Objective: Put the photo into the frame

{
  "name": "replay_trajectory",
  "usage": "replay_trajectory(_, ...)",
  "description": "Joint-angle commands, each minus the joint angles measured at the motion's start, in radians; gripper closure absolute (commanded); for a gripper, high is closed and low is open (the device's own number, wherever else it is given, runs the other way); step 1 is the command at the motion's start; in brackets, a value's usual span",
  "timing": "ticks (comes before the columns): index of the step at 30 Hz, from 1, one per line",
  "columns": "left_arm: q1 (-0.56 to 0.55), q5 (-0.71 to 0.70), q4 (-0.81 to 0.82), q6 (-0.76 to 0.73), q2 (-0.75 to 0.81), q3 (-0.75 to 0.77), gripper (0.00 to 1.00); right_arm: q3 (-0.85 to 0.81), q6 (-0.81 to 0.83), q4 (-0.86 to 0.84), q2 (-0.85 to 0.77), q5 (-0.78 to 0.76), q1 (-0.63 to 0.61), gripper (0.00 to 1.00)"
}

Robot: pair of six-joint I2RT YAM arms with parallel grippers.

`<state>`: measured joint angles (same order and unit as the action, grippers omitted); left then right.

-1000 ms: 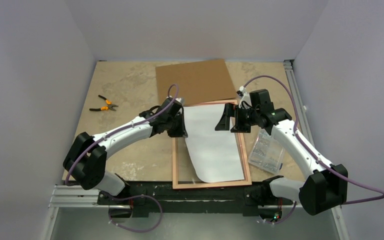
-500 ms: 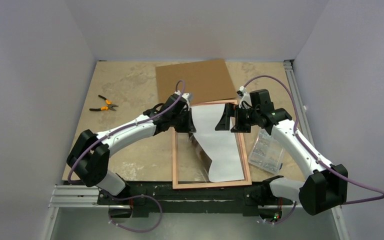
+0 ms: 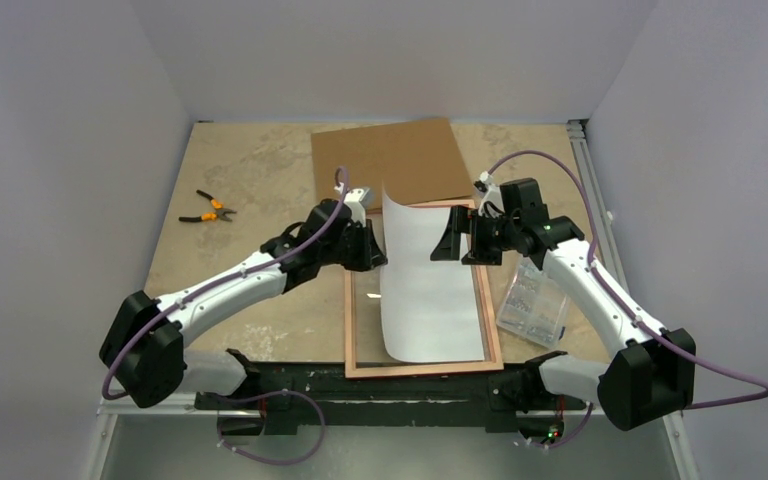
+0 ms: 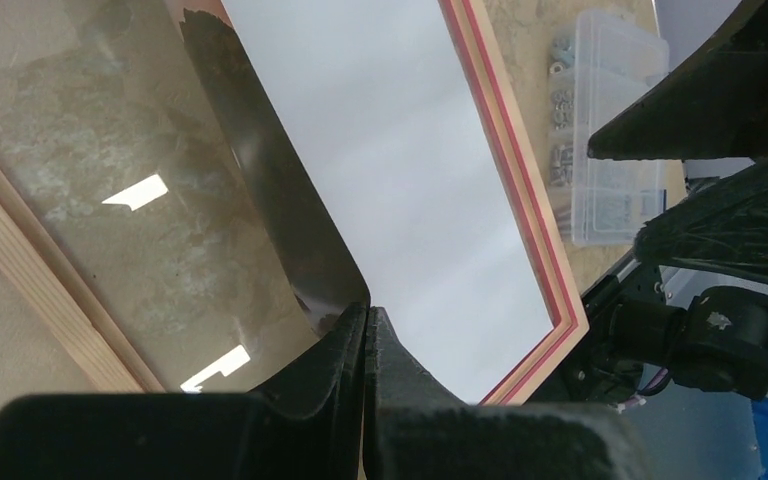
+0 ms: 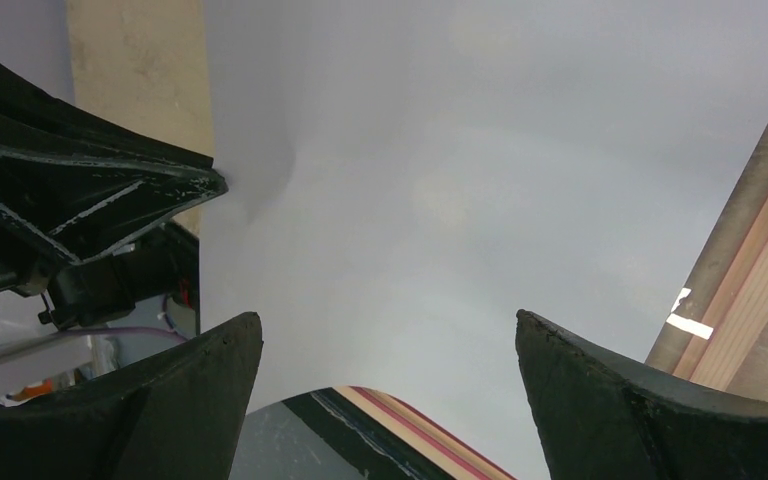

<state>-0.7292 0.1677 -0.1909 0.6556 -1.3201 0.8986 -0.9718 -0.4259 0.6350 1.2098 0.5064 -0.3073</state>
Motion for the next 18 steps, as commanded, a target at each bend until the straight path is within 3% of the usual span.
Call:
replay_trajectory(1, -0.005, -0.027, 0.033, -0.001, 0.002, -0.039, 1.0, -0.004, 0.006, -0.021, -0.024, -0.004, 0.005, 0.04)
replay_trajectory(18, -0.004, 0.049, 0.283, 0.168, -0.113, -0.1, 1.0, -0.001, 0.002, -0.03, -0.024, -0.022, 0.009, 0.04)
